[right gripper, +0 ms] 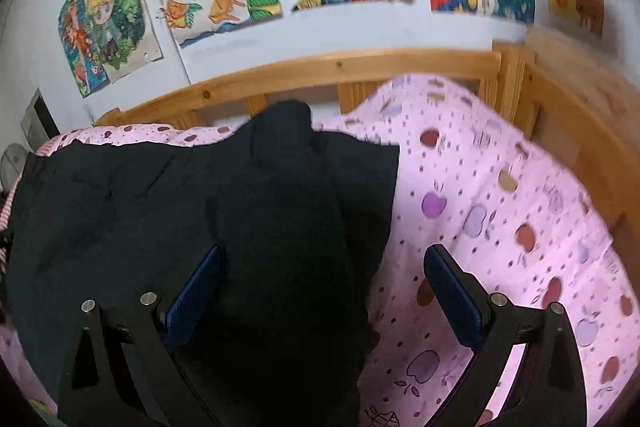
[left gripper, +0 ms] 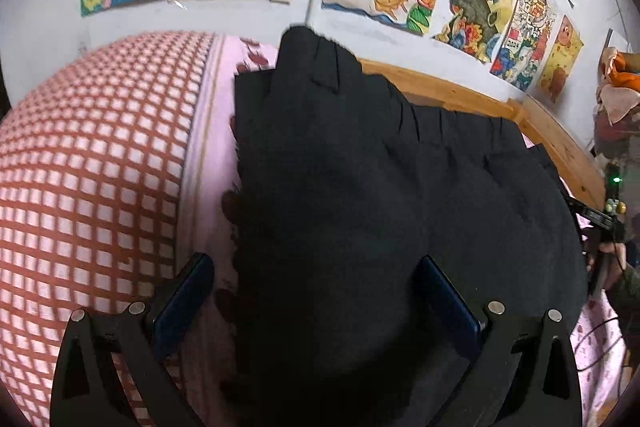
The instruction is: Fold large clothes
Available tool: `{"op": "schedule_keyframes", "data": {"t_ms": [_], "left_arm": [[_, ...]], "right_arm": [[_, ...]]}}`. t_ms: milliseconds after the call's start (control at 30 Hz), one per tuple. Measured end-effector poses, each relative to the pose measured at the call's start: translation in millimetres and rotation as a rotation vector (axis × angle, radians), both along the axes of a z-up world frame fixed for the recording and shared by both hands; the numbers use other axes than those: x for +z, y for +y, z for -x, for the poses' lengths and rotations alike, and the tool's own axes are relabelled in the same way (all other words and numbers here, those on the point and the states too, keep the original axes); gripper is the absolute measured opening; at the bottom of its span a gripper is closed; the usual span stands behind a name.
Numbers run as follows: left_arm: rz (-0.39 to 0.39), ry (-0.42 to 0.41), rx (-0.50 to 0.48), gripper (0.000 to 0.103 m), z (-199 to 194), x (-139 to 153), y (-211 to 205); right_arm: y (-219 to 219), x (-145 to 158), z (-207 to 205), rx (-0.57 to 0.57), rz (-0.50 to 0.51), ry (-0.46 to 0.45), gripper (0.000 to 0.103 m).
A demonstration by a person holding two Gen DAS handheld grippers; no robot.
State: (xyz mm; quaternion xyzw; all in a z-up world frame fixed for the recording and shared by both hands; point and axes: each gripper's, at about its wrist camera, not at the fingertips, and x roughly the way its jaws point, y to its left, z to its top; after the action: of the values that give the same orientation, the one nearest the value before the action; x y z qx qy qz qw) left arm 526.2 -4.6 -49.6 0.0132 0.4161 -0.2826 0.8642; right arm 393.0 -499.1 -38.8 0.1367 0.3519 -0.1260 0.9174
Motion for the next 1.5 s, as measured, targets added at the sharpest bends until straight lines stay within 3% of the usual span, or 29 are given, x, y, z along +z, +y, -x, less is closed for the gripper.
{"op": "schedule_keyframes", "data": {"t_ms": [267, 500, 700, 1133, 1500], "left_arm": [[0.016, 0.045, -0.019, 0.103, -6.4, -9.1, -4.6], [0.024, 0.080, -0.032, 0.103, -8.9, -15.1, -10.5], [0.034, 0.098, -0.041, 0.103, -11.1, -18.7, -11.6], [0.032, 0.110, -0.064, 0.103, -15.3, -24.3, -24.8], [0.039, 0.138, -0.079, 0.103, -18.3, -25.5, -27.1]], "right_arm": [[-21.1, -32.0, -8.5, 0.027, -0.233, 0.023, 0.102], [-14.3, -35.9, -10.0, 0.043, -0.239, 0.022, 0.102], [-4.9, -40.0, -11.9, 0.132, -0.297, 0.038, 0.102], [-3.7, -42.6, -7.2, 0.112, -0.274, 0.039, 0.102], [-6.2, -44.7, -6.8, 0.116, -0.318, 0.070, 0.102]]}}
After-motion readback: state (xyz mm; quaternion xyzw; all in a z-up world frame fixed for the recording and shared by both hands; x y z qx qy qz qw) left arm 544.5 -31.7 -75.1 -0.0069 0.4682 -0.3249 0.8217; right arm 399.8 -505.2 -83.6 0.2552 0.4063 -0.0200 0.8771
